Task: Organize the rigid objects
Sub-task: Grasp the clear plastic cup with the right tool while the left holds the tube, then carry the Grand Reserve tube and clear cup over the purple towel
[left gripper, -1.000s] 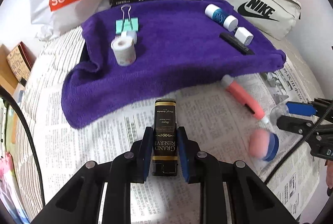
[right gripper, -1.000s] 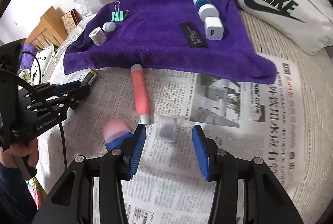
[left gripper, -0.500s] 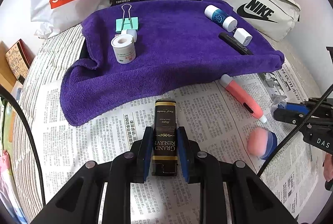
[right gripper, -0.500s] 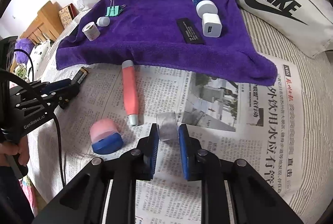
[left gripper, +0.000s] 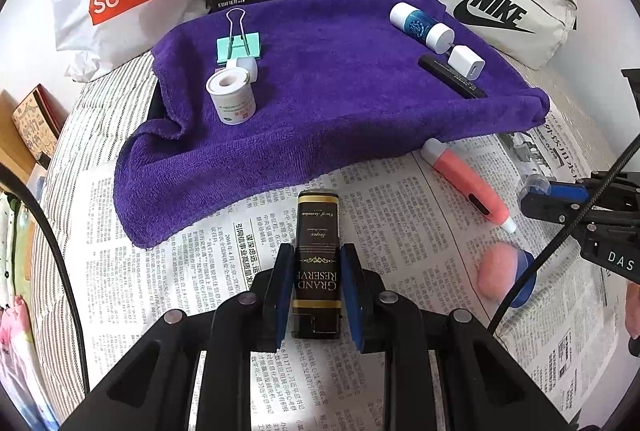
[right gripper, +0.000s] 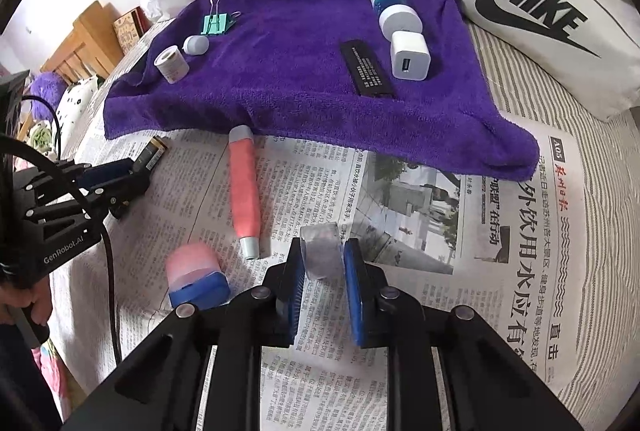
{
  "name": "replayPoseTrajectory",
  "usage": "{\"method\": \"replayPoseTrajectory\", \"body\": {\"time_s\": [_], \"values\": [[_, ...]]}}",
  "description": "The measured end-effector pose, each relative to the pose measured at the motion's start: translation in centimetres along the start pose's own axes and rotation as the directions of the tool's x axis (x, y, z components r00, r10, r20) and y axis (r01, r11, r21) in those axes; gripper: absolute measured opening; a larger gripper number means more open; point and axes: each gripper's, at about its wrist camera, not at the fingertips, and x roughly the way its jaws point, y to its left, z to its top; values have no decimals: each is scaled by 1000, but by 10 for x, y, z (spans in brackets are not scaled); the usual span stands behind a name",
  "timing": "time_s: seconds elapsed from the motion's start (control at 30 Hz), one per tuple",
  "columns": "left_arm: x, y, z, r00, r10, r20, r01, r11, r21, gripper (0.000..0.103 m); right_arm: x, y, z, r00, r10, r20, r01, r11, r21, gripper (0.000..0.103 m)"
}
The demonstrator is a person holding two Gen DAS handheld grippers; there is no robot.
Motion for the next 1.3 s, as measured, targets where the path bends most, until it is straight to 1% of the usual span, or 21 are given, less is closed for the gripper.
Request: {"method": "replayPoseTrajectory", "body": {"time_s": [0.07,0.13,0.27,0.53,0.77,0.87,1.13,1.3], "values": [[0,-1,0,1000,-1,5,1,1000,-1,23,0,0,-1,1000,4,8,-4,1000,-3,20],[1,0,-1,1000,-15,15,15,1000,-12,23,1,-1,-1,1000,8,10,-8,1000,0,19],[-2,7,-1,999,-53,7,54,998,-35,23,-2,-6,-1,1000,29,2,-29,999,15,18],[-9,15,-7,995,-99,5,99,993,-71,23,-15,-13,-4,1000,23,12,-24,1000,19,18],[-16,16,-4,996,-89,11,89,994,-65,23,-23,-15,-4,999,28,24,-29,1000,12,18],[-12,14,-3,997,-82,-6,82,995,-58,23,-23,-15,-4,999,26,23,-26,1000,6,18],[-7,-1,0,1000,6,-10,-5,1000,16,23,-19,-15,-7,1000,30,9,-30,1000,8,18],[-6,0,5,1000,-1,-7,1,1000,10,23,-17,-14,-9,1000,31,3,-31,999,6,18]]}}
